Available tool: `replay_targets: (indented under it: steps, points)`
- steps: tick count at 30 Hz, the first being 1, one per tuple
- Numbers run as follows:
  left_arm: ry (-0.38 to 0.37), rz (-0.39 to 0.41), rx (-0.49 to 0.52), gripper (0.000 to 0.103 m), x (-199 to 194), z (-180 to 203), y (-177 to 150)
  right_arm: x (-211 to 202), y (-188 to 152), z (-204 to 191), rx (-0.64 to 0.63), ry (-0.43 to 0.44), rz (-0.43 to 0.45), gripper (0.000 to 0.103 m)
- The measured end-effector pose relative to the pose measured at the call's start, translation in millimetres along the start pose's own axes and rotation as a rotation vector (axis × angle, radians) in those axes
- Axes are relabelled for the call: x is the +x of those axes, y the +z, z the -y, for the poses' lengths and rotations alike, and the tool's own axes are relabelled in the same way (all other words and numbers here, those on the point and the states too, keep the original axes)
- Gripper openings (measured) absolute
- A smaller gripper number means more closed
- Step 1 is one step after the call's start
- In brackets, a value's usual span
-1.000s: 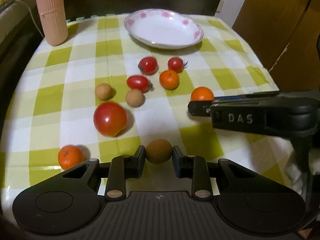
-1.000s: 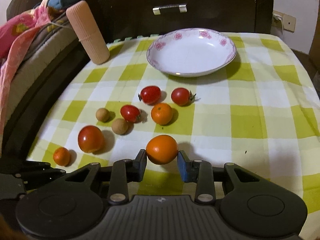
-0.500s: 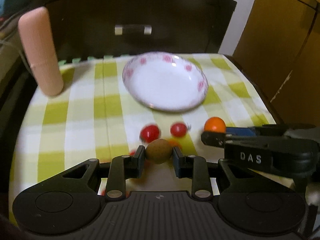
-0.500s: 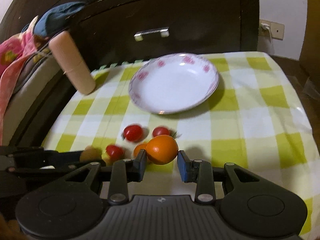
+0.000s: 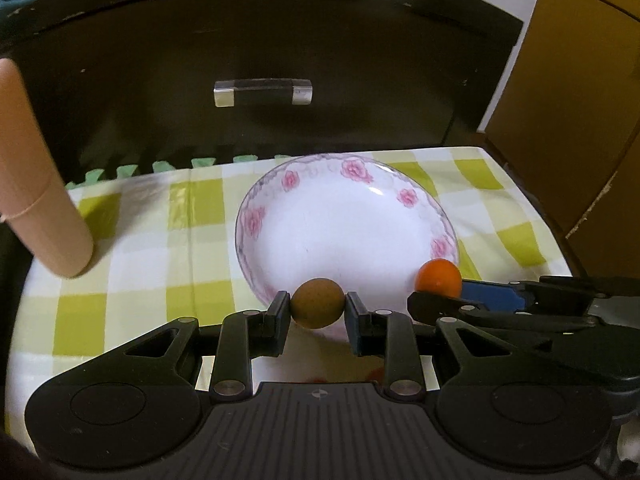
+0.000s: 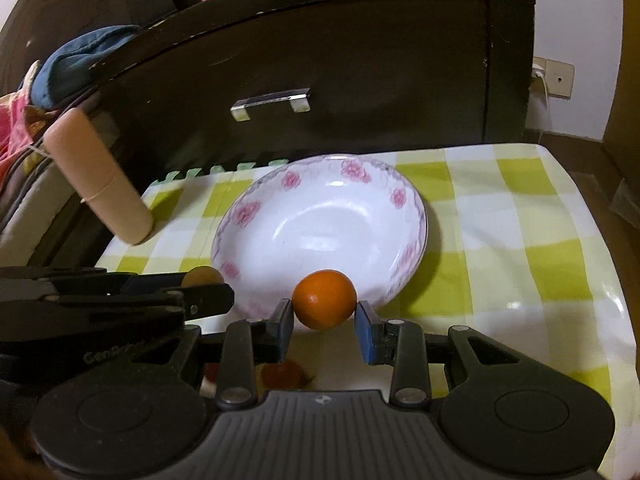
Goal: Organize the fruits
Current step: 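Carry the brown fruit and the tangerine in both tools over the white bowl, then open both tools to drop the brown fruit and tangerine into the bowl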
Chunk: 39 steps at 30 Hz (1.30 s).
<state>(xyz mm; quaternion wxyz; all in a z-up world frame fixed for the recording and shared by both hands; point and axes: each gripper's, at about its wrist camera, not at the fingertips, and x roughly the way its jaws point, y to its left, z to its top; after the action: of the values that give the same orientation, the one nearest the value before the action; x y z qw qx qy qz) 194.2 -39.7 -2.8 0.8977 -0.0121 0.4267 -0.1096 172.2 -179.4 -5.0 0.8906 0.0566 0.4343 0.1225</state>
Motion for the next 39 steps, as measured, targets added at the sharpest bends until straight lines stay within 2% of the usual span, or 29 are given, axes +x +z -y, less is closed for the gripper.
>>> replay_targets:
  steps: [12, 27, 32, 37, 39]
  points:
    - [0.012, -0.027, 0.002, 0.036, 27, -5, 8, 32, 13, 8, -0.013, 0.003, -0.009, 0.032]
    - [0.039, -0.02, 0.012, 0.038, 28, -2, 7, 34, 12, 8, -0.022, 0.001, 0.001, 0.034]
    - [0.053, -0.008, 0.01, 0.042, 25, -3, 9, 33, 12, 8, -0.024, -0.001, 0.01, 0.034]
    - [0.069, 0.0, 0.008, 0.052, 24, -5, 9, 31, 14, 9, -0.014, 0.001, 0.019, 0.034]
    - [0.068, 0.0, 0.006, 0.052, 23, -5, 9, 30, 14, 8, -0.011, -0.001, 0.02, 0.034]
